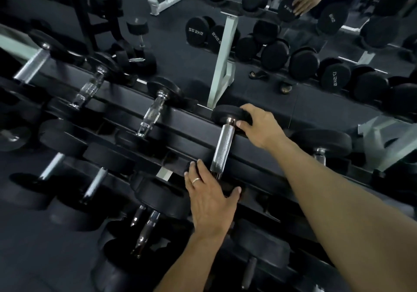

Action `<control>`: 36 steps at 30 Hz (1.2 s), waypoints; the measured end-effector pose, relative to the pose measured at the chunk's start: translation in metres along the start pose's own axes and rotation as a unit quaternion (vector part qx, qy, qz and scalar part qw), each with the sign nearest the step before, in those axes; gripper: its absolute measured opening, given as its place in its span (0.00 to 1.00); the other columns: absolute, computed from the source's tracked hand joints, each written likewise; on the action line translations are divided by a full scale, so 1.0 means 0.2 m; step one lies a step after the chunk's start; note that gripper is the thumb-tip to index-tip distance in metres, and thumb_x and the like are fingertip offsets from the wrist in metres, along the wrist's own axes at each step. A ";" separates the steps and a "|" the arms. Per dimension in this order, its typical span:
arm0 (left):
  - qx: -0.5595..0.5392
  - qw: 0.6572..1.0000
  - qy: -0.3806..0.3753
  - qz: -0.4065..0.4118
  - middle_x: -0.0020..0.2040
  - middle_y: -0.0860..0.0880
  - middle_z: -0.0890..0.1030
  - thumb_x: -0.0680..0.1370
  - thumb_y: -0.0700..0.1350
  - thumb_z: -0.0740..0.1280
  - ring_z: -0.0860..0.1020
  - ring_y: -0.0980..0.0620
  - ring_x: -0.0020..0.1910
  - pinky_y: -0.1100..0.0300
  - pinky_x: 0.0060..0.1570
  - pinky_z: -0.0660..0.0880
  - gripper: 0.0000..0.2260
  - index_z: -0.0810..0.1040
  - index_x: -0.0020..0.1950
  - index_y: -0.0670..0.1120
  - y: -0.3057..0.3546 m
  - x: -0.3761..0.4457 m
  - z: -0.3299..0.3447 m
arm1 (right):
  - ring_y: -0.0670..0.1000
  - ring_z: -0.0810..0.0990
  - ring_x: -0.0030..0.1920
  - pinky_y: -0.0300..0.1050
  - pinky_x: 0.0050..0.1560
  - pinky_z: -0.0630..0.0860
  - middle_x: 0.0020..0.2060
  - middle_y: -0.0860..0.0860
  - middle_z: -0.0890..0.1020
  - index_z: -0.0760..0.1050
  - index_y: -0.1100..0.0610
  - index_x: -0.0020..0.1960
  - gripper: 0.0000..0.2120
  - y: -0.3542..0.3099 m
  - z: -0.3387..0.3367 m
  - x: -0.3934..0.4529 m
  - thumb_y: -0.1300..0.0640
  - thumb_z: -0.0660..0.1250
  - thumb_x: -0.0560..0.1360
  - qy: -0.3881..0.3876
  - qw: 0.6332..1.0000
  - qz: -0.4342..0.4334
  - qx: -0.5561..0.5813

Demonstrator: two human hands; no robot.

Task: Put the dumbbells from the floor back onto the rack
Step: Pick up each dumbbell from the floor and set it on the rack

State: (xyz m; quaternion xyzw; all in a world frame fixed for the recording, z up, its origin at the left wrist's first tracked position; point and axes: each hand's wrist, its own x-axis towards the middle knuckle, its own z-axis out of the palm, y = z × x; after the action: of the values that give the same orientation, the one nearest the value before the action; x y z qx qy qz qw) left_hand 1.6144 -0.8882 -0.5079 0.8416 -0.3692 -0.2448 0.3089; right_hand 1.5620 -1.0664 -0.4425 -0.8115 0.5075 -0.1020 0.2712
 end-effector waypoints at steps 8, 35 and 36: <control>-0.015 1.000 0.013 0.013 0.76 0.46 0.52 0.69 0.58 0.75 0.51 0.46 0.76 0.50 0.72 0.63 0.50 0.45 0.78 0.47 -0.03 0.01 0.00 | 0.53 0.76 0.50 0.46 0.52 0.72 0.50 0.52 0.80 0.75 0.54 0.62 0.13 0.04 0.00 0.02 0.55 0.67 0.79 0.024 0.999 -0.031 -0.002; -0.033 0.994 0.018 0.102 0.79 0.45 0.49 0.76 0.57 0.68 0.41 0.49 0.79 0.45 0.75 0.56 0.40 0.50 0.78 0.42 -0.01 -0.23 -0.06 | 0.57 0.76 0.63 0.50 0.62 0.73 0.65 0.57 0.75 0.66 0.57 0.72 0.24 0.10 -0.11 -0.44 0.54 0.66 0.79 0.071 0.996 0.000 -0.048; -0.039 0.992 0.017 0.120 0.79 0.45 0.49 0.76 0.57 0.68 0.42 0.49 0.79 0.45 0.75 0.56 0.39 0.51 0.78 0.42 0.02 -0.27 -0.05 | 0.57 0.75 0.64 0.50 0.62 0.73 0.65 0.57 0.75 0.66 0.57 0.72 0.24 0.12 -0.15 -0.49 0.53 0.66 0.79 0.078 0.995 0.003 -0.056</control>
State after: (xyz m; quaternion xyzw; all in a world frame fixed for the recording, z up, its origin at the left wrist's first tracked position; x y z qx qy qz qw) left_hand 1.5858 -0.8458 -0.4891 0.7828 -0.4523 -0.2055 0.3748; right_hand 1.4849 -0.9992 -0.4202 -0.8132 0.5347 -0.1355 0.1855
